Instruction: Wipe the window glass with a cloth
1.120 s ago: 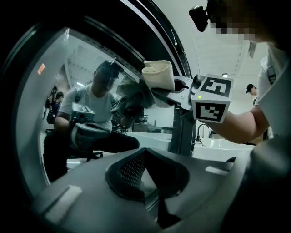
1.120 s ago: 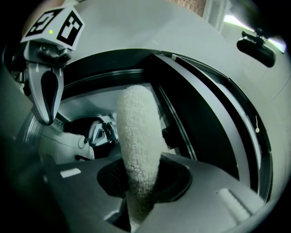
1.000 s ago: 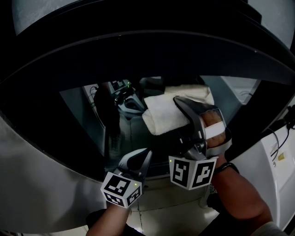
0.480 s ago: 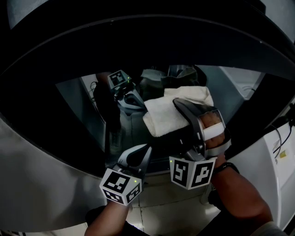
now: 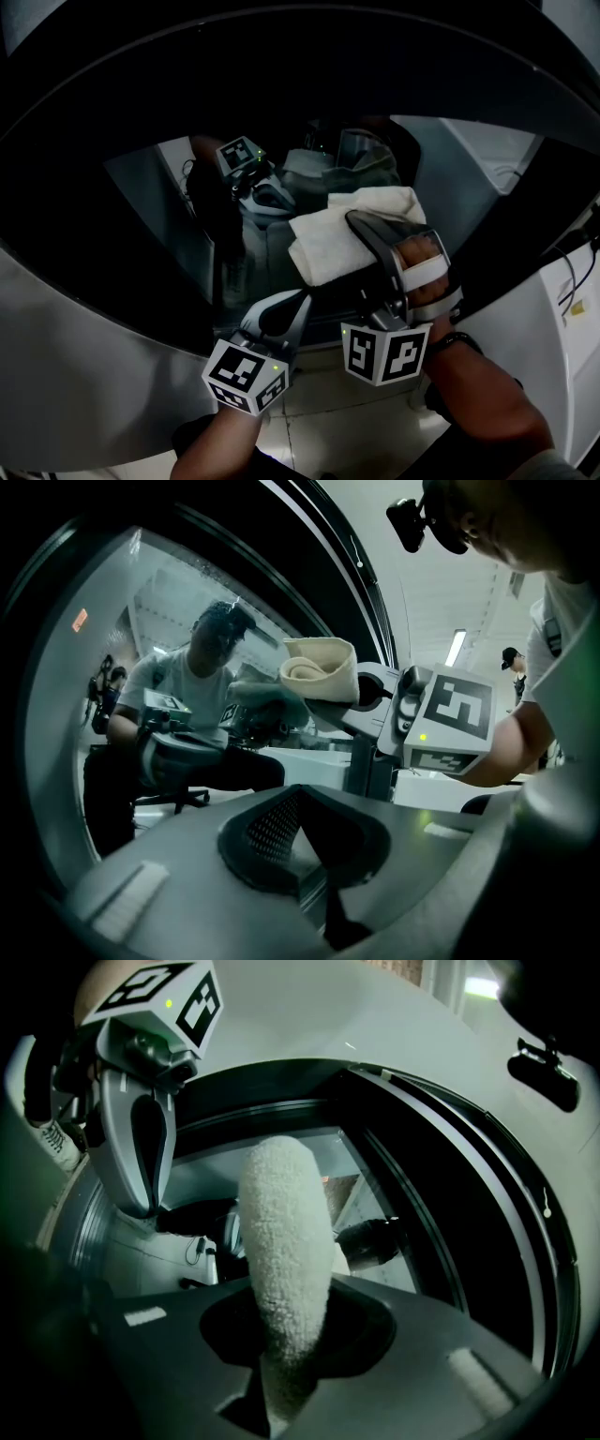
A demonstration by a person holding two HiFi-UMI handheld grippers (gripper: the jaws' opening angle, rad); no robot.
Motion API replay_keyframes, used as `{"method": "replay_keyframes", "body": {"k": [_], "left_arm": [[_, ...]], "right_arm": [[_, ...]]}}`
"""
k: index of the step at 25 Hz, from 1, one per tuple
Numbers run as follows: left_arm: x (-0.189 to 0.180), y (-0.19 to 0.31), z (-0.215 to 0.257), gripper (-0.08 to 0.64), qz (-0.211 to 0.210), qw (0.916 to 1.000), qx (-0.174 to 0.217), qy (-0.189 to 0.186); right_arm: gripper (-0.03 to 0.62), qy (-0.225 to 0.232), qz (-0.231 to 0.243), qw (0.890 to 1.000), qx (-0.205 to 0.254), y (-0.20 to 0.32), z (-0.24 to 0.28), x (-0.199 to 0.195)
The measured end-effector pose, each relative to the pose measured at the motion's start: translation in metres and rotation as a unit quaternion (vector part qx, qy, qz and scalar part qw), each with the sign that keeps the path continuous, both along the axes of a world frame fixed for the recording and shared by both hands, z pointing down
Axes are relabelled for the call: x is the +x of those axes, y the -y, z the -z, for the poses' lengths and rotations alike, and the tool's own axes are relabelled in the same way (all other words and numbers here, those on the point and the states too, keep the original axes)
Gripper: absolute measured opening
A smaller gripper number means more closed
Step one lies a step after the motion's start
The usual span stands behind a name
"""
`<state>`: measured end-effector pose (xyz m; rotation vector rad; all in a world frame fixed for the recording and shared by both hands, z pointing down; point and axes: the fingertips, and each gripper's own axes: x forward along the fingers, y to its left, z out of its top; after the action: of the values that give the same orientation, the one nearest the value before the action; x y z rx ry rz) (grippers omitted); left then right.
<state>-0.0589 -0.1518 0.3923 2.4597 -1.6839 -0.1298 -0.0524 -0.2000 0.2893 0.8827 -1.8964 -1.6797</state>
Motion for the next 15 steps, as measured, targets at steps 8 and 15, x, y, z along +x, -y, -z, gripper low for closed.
{"method": "replay_keyframes", "body": {"k": [8, 15], "left_arm": [[-0.001, 0.003, 0.001, 0.015, 0.003, 1.0000, -0.007, 0.005], [-0.002, 0.001, -0.002, 0.015, 0.005, 0.9998, -0.014, 0.012]], "right_arm": [[0.083, -0.007, -0.001, 1.000, -0.016, 0.003, -0.022, 0.003], [0.083, -0.017, -0.002, 0.999, -0.033, 0.002, -0.048, 0.006]]}}
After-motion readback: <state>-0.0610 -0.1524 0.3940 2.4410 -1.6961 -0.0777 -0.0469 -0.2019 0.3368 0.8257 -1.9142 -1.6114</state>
